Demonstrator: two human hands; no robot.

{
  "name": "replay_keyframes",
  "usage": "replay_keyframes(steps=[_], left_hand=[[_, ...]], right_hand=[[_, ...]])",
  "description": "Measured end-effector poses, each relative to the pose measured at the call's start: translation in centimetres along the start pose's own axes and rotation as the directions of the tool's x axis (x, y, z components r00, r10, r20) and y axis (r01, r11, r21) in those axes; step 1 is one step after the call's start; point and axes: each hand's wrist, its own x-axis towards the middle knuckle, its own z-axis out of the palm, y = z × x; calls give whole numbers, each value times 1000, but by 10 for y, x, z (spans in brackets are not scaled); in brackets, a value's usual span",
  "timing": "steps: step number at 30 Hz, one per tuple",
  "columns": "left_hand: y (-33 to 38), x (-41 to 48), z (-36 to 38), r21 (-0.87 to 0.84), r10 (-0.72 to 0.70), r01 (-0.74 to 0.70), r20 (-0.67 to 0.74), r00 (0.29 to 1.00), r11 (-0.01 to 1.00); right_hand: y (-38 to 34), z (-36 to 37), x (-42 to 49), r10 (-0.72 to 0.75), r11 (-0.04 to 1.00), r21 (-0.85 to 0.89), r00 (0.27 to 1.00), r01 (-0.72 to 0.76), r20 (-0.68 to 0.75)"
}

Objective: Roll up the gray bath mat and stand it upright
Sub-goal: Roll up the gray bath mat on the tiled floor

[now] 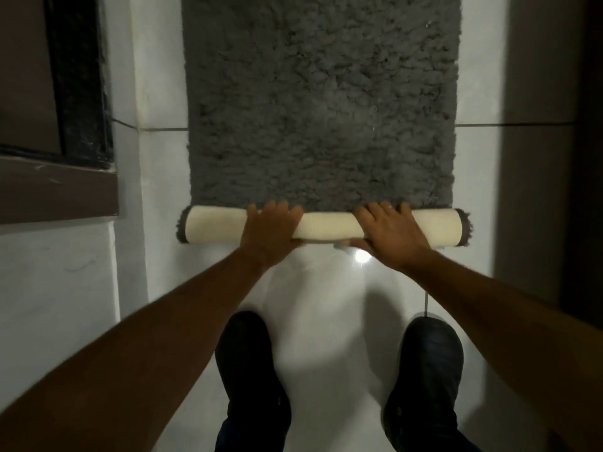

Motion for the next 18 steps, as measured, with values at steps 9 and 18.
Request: replay_keyframes(steps=[9,18], left_hand=[[30,-61,33,44,92,-86,-173,981,995],[4,34,-15,209,-72,70,2,997,976]], right_hand=[[0,-1,1,18,998,-55,998,-22,-62],[-12,-3,18,129,982,-131,988,-139,-81]])
